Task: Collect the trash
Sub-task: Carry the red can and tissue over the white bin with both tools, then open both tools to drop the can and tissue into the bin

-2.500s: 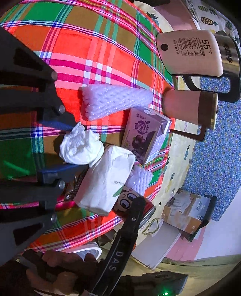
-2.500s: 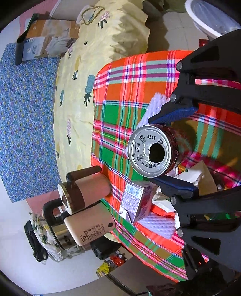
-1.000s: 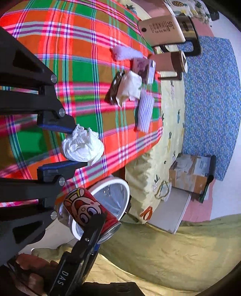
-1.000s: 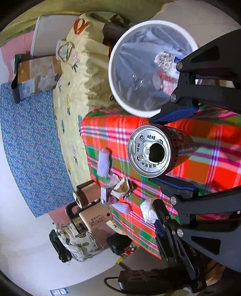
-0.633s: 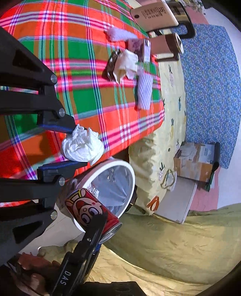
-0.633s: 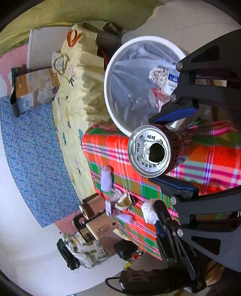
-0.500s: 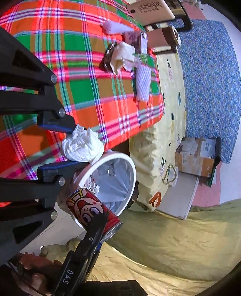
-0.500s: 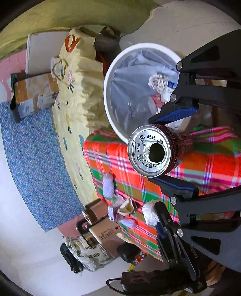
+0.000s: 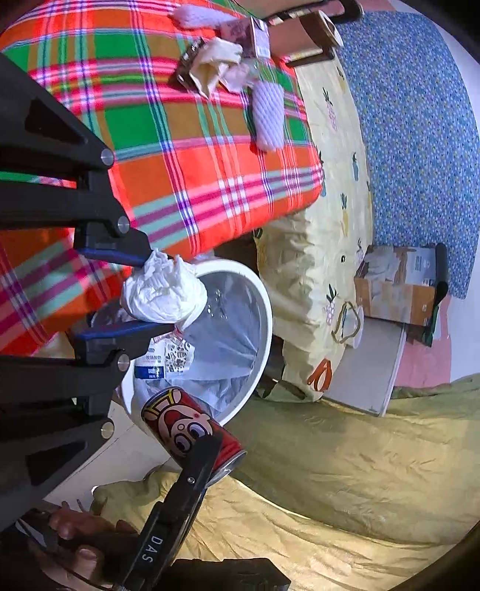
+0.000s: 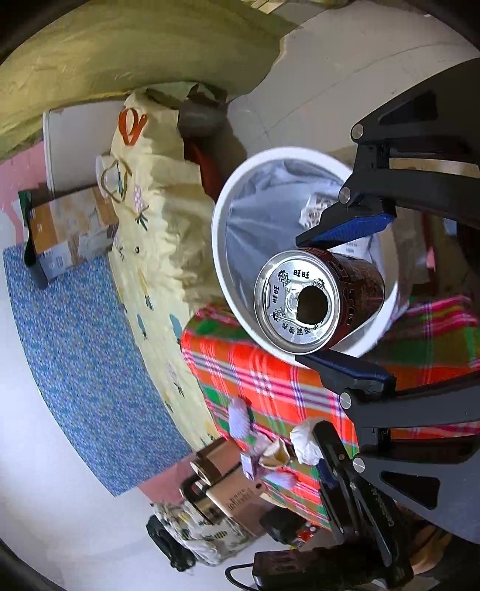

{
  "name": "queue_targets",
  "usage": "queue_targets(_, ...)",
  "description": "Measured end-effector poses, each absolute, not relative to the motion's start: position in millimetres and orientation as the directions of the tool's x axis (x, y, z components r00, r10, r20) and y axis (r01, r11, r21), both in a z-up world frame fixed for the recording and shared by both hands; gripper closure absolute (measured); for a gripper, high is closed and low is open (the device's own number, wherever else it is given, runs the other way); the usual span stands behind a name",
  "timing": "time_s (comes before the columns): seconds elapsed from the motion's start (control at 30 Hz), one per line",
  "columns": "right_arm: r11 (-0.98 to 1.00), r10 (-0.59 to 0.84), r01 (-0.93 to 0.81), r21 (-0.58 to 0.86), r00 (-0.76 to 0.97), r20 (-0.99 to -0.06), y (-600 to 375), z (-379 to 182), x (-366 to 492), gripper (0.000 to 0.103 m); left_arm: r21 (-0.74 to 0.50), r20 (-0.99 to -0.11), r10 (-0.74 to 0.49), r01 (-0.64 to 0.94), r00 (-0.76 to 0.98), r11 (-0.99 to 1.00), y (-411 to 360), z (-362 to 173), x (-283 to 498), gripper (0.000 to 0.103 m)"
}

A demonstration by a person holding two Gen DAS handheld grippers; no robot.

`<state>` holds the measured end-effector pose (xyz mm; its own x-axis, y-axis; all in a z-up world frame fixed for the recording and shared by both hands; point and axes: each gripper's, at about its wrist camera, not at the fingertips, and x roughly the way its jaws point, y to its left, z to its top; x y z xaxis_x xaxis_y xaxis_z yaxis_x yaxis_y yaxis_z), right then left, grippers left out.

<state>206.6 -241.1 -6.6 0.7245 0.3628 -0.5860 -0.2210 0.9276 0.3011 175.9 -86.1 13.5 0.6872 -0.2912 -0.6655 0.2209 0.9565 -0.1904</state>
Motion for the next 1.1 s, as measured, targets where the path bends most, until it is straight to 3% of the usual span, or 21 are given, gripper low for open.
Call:
queue_targets(0.87, 0.938, 0.324, -0.149, 0.312, 0.693, -0.644, -266, -32, 231, 0.047, -0.205, -0.714, -0.374, 0.334, 0.592, 0.92, -139, -18, 227, 0.074)
queue_targets(1.1, 0.938, 0.323, -0.137, 0.319, 0.679, -0.66, -269, -37, 235, 0.045, -0.217, -0.73, -0.382, 0.337, 0.568, 0.916, -142, -26, 231, 0.069)
